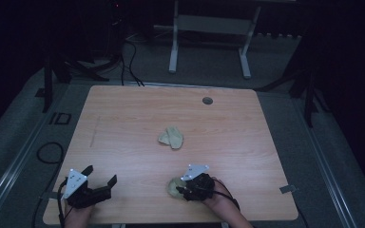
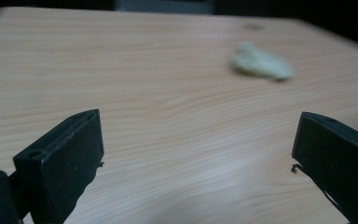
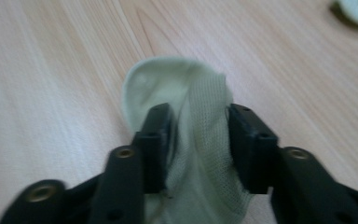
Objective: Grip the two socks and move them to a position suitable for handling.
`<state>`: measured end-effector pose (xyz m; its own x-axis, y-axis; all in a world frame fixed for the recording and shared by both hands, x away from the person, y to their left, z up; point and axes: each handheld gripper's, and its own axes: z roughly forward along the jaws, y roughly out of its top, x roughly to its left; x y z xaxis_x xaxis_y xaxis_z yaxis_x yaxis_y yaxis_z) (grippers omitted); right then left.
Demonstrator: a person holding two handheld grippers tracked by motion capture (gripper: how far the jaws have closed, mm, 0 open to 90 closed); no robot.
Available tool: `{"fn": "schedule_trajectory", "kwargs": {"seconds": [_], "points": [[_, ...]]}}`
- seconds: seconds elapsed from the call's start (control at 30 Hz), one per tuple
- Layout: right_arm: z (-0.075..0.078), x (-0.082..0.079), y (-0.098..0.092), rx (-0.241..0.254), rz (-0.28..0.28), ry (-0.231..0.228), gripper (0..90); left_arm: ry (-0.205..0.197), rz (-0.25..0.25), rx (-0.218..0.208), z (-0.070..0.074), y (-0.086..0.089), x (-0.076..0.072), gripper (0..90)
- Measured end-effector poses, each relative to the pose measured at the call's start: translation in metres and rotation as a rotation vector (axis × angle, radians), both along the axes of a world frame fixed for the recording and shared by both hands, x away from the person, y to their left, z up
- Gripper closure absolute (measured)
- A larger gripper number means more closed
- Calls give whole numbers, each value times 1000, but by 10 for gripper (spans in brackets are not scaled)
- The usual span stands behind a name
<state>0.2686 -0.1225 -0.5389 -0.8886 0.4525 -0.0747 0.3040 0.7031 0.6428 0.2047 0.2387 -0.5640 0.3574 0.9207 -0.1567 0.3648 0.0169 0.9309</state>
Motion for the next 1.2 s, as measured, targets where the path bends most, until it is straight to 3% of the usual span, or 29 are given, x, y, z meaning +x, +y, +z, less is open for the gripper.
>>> {"fn": "schedule_trajectory", "kwargs": {"seconds": [0.03, 0.1, 0.2, 0.27, 0.3, 0.33, 0.43, 0.47, 0.5, 0.6, 0.63, 0.73, 0.8, 0.93, 1.0, 1.07, 1.17, 1.2], "points": [[0, 0, 0, 0, 0, 0, 482, 15, -22, 3, 1, -6, 0, 22], [17, 0, -10, 43, -14, -19, 377, 69, -68, 28, 5, -20, 1, 22], [27, 2, -20, 78, -42, -33, 302, 89, -155, 54, 12, -46, 3, 22], [33, 5, -28, 85, -72, -43, 254, 103, -237, 34, 17, -60, 5, 22], [38, 6, -37, 107, -99, -55, 238, 115, -261, 28, 19, -68, 7, 81], [38, 6, -37, 107, -99, -55, 238, 119, -289, 17, 20, -76, 8, 81], [40, 8, -46, 134, -119, -49, 276, 141, -362, 11, 21, -98, 11, 124], [39, 9, -49, 144, -116, -35, 352, 155, -386, 15, 21, -104, 13, 150], [39, 11, -50, 138, -102, -3, 355, 174, -399, 27, 20, -110, 16, 150], [32, 11, -47, 126, -67, 26, 374, 220, -428, 42, 15, -124, 24, 234], [29, 12, -44, 113, -56, 47, 386, 238, -433, 45, 12, -127, 27, 255], [16, 11, -32, 51, -14, 55, 452, 291, -450, 43, 4, -134, 36, 320], [10, 11, -24, 32, 15, 67, 538, 323, -459, 51, 1, -139, 41, 324], [-1, 16, -14, -12, 39, 80, 634, 363, -475, 87, -4, -143, 48, 466], [-4, 17, -12, -31, 35, 90, 688, 370, -481, 143, -6, -146, 49, 539], [-8, 17, -12, -45, 46, 91, 733, 397, -501, 108, -8, -147, 52, 592], [-10, 15, -12, -35, 54, 96, 793, 401, -511, 112, -8, -149, 53, 701], [-10, 14, -12, -37, 70, 90, 838, 409, -519, 112, -8, -151, 54, 797]]}}
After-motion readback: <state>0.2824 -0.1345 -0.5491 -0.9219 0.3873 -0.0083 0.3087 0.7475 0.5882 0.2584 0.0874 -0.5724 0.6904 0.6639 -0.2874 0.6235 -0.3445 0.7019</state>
